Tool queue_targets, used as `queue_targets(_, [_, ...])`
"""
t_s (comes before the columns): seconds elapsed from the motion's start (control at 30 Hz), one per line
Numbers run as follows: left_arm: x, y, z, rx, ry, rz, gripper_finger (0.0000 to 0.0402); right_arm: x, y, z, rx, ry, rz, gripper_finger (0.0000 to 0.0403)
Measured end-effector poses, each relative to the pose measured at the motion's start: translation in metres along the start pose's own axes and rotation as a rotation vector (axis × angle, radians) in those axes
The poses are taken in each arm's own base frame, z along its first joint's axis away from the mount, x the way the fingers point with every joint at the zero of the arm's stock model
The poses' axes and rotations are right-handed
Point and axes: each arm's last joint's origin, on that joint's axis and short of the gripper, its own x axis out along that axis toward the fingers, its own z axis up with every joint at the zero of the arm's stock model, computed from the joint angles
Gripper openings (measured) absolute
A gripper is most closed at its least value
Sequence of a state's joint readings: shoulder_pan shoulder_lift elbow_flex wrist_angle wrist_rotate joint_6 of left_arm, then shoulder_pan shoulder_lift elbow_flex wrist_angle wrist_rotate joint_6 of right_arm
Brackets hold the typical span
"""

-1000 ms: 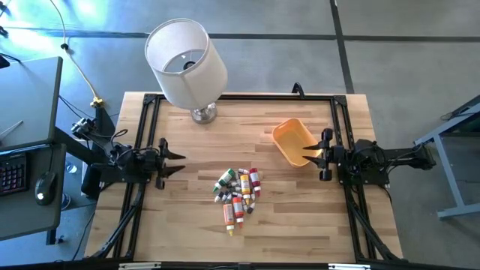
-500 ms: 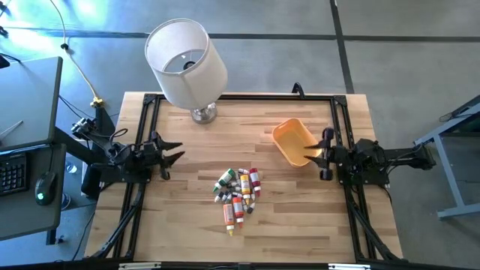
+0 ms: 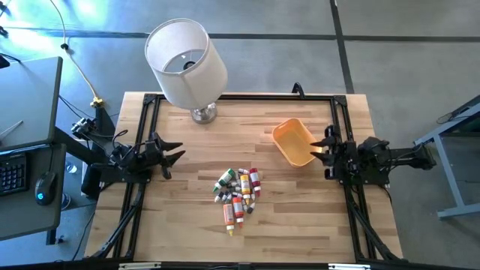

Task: Pick & Place food coloring
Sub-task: Put the large red food coloring bottle into the yellow bin

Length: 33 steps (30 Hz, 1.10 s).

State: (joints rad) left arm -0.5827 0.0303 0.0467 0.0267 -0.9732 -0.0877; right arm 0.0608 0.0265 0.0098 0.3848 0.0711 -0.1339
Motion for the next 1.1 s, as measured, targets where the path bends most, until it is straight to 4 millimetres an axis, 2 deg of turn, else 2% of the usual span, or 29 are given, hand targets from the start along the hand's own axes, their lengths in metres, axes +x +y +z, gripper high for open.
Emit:
queue_targets(0.2, [0.000, -0.001, 0.000, 0.004, 0.003, -0.039, 0.0156, 0.000, 0.000, 0.007, 0.007, -0.074, 0.011, 0.0133])
queue_targets(0.37, [0.000, 0.001, 0.003, 0.044, -0.019, 0.034, 0.0156, -0.002, -0.004, 0.017, 0.062, -0.171, -0.065, 0.0133])
queue_targets(0.5, [0.000, 0.004, 0.004, 0.053, -0.029, 0.128, 0.0156, -0.002, -0.003, 0.018, 0.067, -0.188, -0.026, 0.0133])
queue_targets(0.7, [0.000, 0.004, 0.005, 0.090, -0.032, 0.142, 0.0156, 0.001, -0.001, 0.018, 0.141, -0.195, 0.034, 0.0133])
queue_targets(0.97, [-0.001, 0.004, 0.012, 0.057, -0.072, 0.150, 0.0156, 0.022, -0.002, 0.000, 0.287, -0.058, -0.136, 0.0133])
queue_targets(1.1, [-0.001, 0.004, 0.015, 0.040, -0.089, 0.154, 0.0156, 0.047, -0.001, 0.003, 0.331, 0.016, -0.125, 0.0133])
